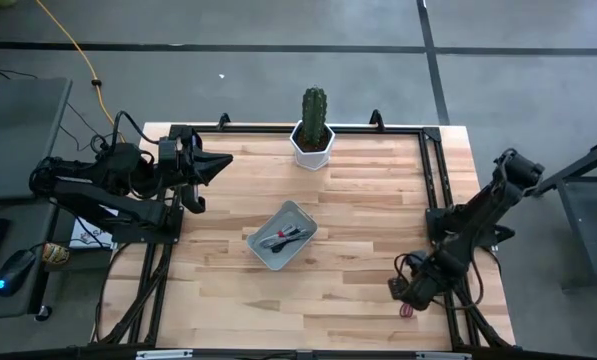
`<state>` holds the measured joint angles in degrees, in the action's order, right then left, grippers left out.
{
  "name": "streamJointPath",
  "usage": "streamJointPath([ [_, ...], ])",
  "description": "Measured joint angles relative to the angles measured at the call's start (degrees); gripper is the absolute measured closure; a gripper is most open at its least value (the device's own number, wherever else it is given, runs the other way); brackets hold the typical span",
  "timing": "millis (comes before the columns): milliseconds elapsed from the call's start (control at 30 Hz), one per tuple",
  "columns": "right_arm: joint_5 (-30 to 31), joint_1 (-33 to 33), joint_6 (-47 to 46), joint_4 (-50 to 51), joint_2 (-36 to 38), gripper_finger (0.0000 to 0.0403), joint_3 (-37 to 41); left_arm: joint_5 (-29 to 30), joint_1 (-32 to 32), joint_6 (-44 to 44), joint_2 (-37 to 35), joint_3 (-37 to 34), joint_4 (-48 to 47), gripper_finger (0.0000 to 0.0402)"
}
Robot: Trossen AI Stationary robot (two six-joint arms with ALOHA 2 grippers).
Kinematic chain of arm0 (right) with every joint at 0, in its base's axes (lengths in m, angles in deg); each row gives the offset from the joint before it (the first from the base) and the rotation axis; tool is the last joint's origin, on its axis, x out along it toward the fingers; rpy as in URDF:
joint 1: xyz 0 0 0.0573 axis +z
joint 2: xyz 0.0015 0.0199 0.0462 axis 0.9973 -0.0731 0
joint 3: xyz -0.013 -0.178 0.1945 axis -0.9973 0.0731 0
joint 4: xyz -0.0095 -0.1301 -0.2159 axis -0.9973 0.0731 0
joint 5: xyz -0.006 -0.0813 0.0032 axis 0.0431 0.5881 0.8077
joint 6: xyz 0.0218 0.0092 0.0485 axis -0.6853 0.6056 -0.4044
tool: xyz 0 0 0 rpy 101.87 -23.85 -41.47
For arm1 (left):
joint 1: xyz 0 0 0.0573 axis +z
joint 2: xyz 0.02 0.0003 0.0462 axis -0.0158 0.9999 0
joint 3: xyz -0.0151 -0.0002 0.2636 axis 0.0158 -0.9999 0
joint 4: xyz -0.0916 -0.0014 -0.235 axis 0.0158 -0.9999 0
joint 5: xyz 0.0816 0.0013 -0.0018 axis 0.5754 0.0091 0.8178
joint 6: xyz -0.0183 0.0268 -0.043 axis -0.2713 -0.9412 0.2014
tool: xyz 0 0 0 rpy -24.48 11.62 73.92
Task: Pick and place USB-C Cables
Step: Put the pink and black charger cable into the gray bin
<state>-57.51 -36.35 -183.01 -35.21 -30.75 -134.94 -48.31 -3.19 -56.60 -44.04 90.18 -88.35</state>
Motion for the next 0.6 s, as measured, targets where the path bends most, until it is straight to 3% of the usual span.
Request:
streamJointPath([
  [167,0.6,0.7,-4.3,-11.3,0.2,0.0114,7.4,0.0,0.0,0.0,0.0,0.0,0.0,0.0401],
  [600,1.1,-1.2,-3.7,-7.1,0.1,0.0114,10.0,0.0,0.0,0.0,0.0,0.0,0.0,0.0401],
])
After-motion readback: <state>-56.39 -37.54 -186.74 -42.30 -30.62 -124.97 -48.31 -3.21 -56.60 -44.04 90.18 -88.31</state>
